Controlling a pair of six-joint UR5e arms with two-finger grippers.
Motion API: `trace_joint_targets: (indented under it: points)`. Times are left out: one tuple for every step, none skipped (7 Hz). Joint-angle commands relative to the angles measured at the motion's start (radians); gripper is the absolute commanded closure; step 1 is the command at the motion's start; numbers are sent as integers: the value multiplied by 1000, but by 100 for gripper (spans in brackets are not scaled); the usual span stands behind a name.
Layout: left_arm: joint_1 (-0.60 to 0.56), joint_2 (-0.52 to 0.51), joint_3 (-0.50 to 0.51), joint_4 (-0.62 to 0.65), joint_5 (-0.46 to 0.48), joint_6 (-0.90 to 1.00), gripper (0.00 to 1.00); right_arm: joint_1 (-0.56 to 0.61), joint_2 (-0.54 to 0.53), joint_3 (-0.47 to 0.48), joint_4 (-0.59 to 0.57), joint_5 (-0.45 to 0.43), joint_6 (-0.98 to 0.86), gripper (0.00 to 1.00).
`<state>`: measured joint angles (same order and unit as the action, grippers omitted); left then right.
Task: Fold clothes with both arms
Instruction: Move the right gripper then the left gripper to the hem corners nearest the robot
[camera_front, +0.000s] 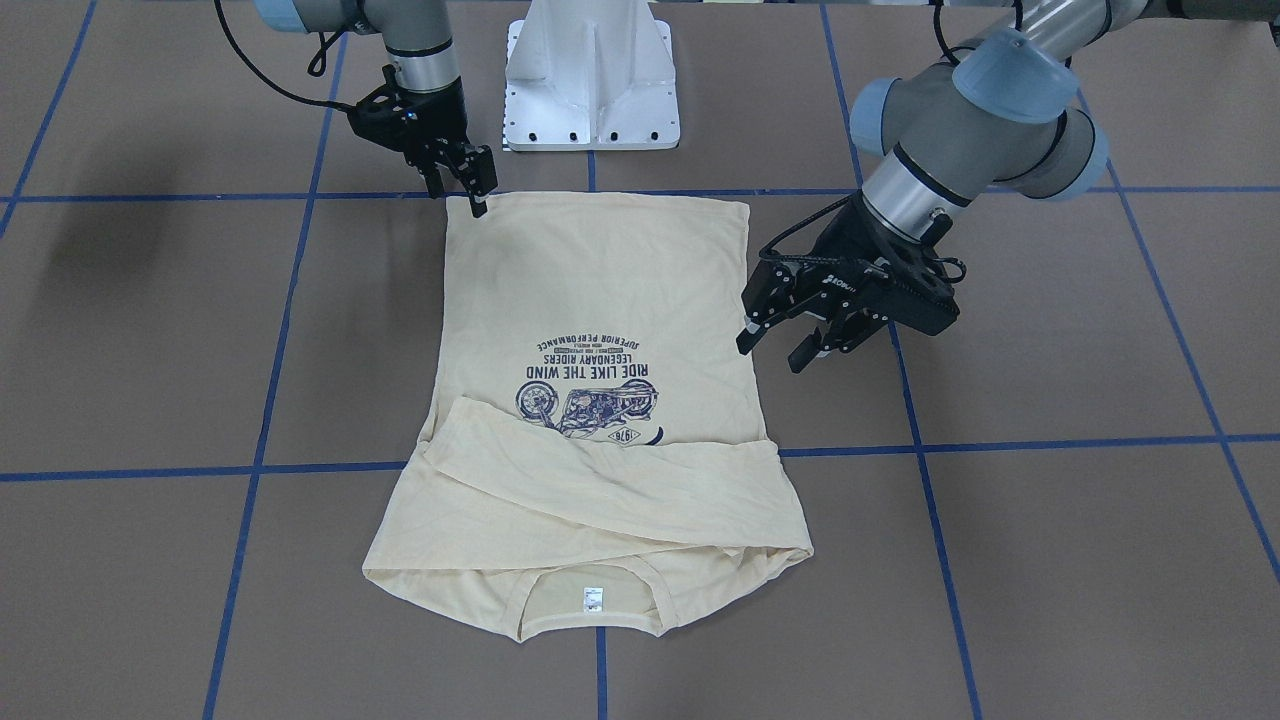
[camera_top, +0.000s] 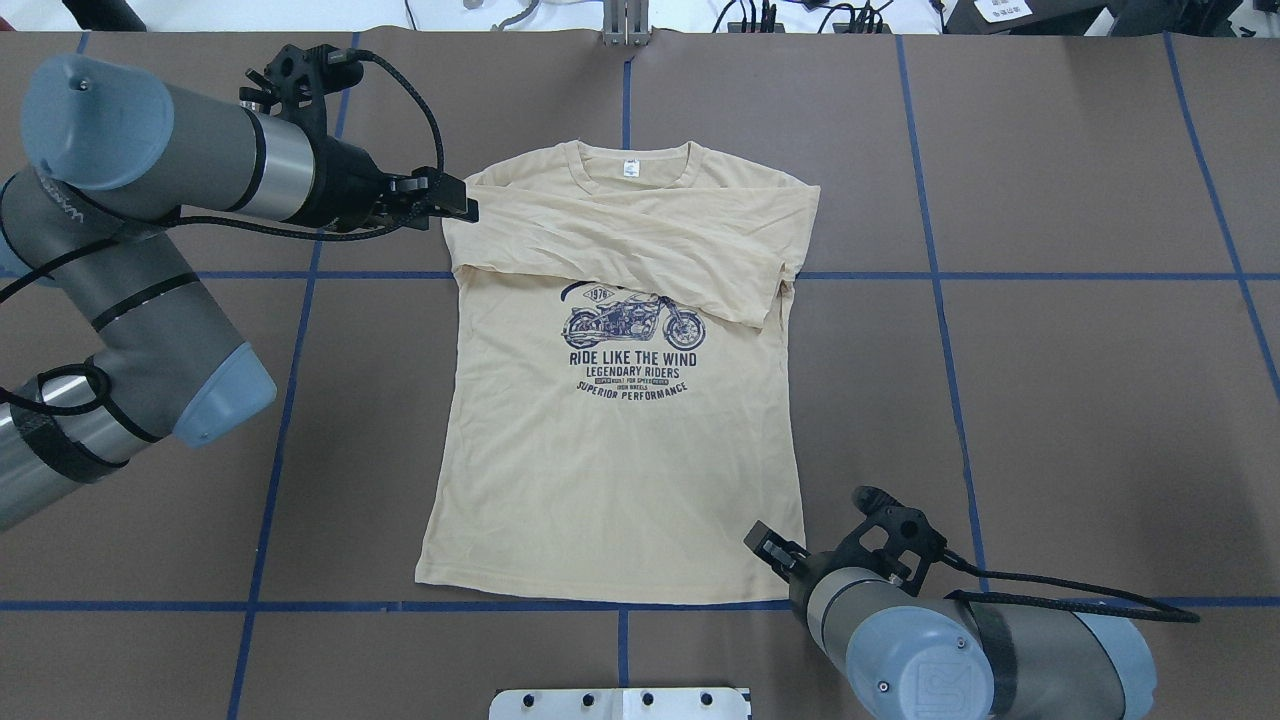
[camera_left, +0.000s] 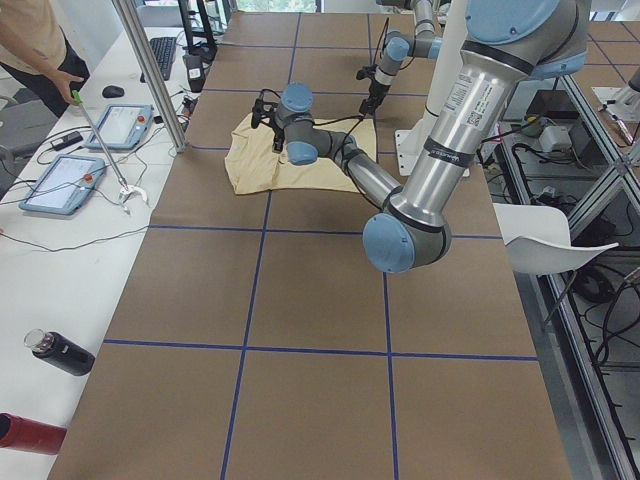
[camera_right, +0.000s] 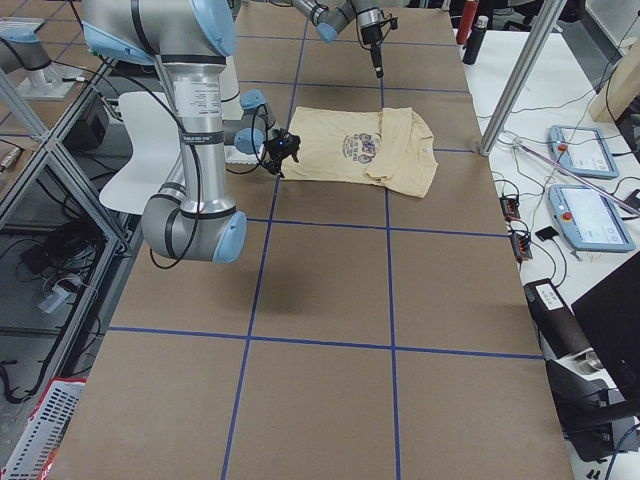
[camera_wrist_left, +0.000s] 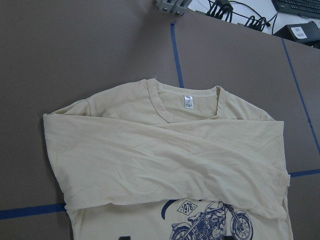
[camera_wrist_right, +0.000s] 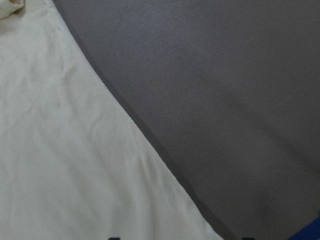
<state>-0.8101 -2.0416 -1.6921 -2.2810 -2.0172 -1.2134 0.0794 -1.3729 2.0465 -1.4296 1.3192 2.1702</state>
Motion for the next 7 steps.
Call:
trace_joint_targets:
  points:
    - [0,0,0,0,0,-1,29,-1,-5,-8,0,2,13,25]
    - [3,-2,2,0,0,-26,29,-1,-14,-3,0,26,14,27]
    - [2,0,2,-2,0,-26,29,-3,-14,-2,0,31,19,28]
    - [2,0,0,-2,0,-25,29,-3,-15,-3,0,34,20,28]
    - [2,-2,2,-2,0,-26,29,-3,-15,-5,0,46,20,29]
    - [2,-2,0,-2,0,-26,29,-4,-15,-6,0,52,20,29]
    - [2,0,0,-2,0,-26,29,-6,-14,-11,0,52,20,29]
